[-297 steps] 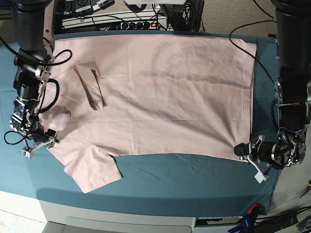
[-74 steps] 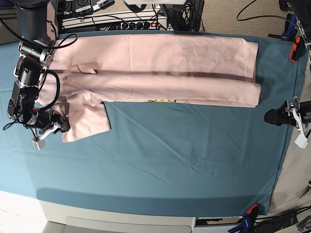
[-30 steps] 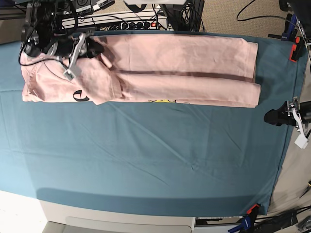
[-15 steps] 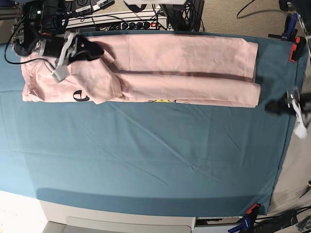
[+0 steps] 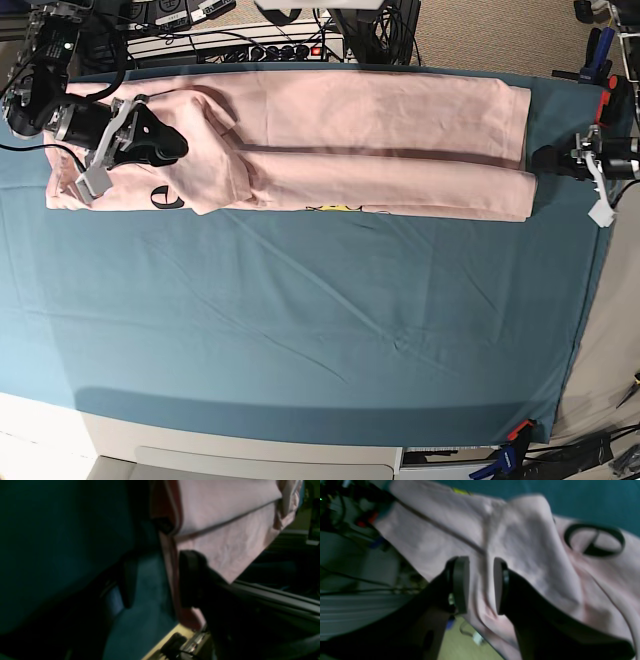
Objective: Fold the T-shirt properly
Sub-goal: 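Grasp the hem end of the folded strip with both grippers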
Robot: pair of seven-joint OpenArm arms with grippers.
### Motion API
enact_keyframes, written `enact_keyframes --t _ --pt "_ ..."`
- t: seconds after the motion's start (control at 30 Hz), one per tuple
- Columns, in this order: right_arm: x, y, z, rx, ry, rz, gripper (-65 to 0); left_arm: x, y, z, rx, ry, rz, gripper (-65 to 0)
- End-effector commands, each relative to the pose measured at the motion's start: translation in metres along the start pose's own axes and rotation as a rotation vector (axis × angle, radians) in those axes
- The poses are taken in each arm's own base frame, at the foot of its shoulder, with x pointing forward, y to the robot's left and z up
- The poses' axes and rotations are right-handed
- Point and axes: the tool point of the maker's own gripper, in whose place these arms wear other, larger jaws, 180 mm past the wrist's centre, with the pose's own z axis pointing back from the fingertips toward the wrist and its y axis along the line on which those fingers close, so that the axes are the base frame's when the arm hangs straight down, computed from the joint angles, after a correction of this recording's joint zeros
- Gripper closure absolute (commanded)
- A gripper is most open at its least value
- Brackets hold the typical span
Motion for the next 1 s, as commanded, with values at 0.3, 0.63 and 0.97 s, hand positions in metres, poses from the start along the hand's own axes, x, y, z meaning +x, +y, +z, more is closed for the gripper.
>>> enact_keyframes --t 0.3,0.63,0.97 --pt "0.007 -0.002 0.0 -0.022 -0.023 0.018 -17.5 0.012 -0.019 -0.022 -0.078 -0.051 -0.012 -28.4" --pt "-0.017 -0.031 0.004 -0.183 0.112 0.05 -17.4 0.015 -0.027 -0.032 -0.107 -0.064 -0.012 0.0" --pt "-0.003 -0.127 0.053 -0.778 0.151 0.066 -17.4 0.05 -0.083 -0.038 -0.164 -0.115 -0.245 0.0"
